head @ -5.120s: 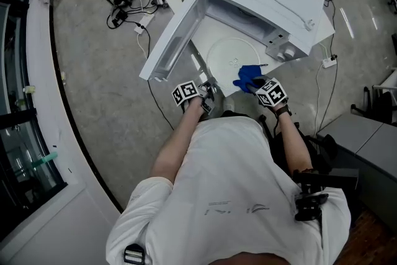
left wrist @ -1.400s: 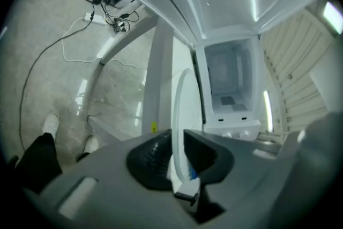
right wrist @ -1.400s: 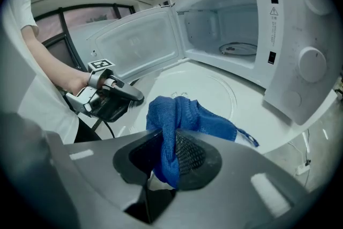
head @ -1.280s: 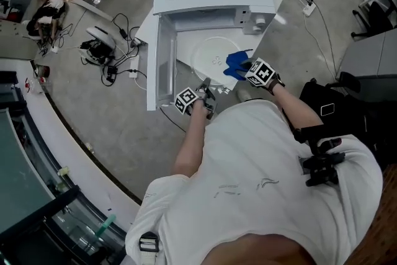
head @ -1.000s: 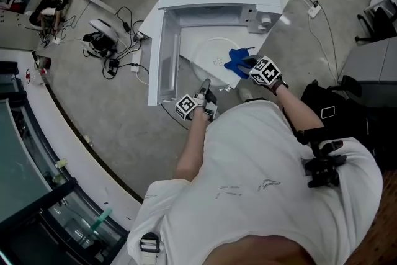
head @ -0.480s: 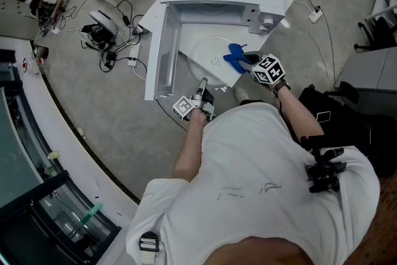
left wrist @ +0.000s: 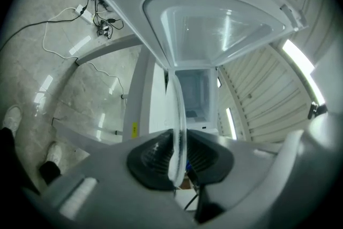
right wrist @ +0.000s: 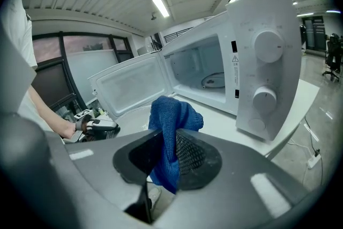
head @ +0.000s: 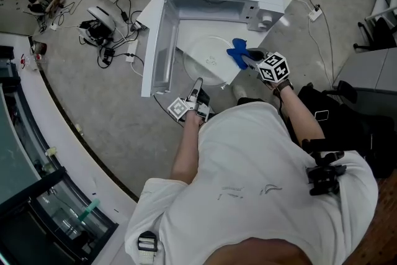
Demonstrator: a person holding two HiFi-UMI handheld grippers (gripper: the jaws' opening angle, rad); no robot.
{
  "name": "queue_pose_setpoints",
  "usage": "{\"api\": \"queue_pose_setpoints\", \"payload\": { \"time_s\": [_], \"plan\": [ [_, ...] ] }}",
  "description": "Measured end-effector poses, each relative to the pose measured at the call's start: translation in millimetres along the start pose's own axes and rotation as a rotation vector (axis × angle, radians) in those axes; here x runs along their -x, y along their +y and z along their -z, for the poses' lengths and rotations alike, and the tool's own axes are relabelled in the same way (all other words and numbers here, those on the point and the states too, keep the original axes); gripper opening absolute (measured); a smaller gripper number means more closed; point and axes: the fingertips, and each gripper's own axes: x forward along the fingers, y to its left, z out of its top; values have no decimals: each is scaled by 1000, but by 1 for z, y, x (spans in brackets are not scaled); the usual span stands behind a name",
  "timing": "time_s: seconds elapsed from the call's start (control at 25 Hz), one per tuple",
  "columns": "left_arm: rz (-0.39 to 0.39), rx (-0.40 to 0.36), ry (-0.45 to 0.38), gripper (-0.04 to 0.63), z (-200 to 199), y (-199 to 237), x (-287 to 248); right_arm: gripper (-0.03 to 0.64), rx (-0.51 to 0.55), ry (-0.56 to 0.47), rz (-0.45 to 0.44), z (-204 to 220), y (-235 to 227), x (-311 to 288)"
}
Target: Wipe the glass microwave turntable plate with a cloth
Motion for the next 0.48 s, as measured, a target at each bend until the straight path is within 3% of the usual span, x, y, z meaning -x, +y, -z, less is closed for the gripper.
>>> {"api": "queue_pose_setpoints", "payload": {
  "time_s": [0.28, 0.48],
  "plan": [
    [46, -3, -14, 58, -1, -8, 4, 69, -3, -18, 2, -2, -4, 6],
    [135, -25, -16, 60, -3, -30, -1, 69, -1, -53, -6, -13, 0, 10]
  ]
}}
